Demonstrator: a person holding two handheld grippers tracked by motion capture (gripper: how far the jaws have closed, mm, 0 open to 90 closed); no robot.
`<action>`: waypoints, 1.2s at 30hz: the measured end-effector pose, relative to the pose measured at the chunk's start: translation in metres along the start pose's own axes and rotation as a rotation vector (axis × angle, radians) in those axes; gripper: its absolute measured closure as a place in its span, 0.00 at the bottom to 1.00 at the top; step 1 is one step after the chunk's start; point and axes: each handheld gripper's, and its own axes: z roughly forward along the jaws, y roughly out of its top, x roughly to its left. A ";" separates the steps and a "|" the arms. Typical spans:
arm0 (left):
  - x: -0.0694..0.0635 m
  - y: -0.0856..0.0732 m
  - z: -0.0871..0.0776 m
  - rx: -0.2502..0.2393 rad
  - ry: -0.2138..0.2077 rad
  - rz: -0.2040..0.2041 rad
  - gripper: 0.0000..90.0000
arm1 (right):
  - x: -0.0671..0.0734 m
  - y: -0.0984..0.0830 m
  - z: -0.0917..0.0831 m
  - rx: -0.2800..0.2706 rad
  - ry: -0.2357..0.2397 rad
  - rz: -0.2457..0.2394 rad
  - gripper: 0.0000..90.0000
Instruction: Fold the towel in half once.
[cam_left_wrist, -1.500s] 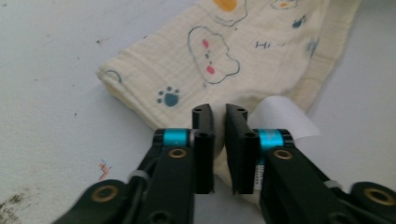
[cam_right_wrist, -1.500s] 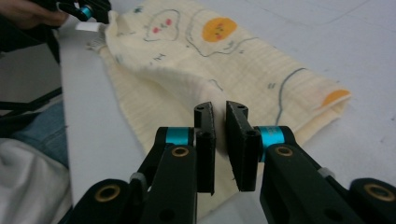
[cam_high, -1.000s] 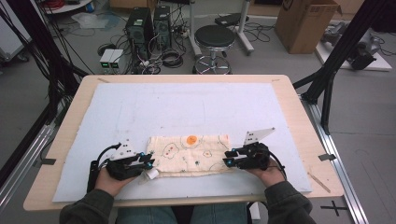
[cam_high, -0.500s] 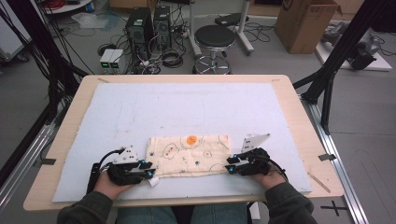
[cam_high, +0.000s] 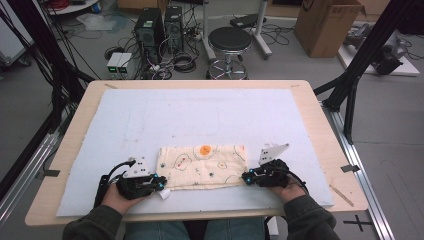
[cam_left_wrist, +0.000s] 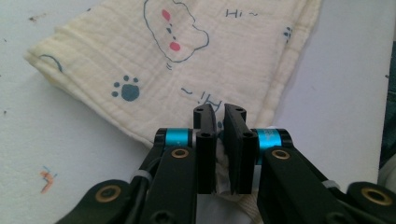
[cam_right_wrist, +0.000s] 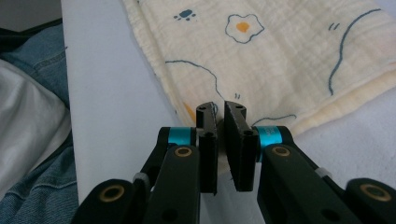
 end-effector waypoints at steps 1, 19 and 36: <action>0.000 0.000 -0.001 -0.004 0.003 0.000 0.93 | 0.000 0.000 0.000 -0.003 0.004 0.001 0.94; -0.002 -0.001 -0.007 -0.011 -0.027 0.019 0.94 | 0.004 -0.003 -0.011 -0.044 0.048 -0.005 0.94; 0.006 0.001 -0.011 -0.095 -0.071 -0.036 0.68 | -0.002 0.001 -0.016 -0.154 0.106 0.037 0.65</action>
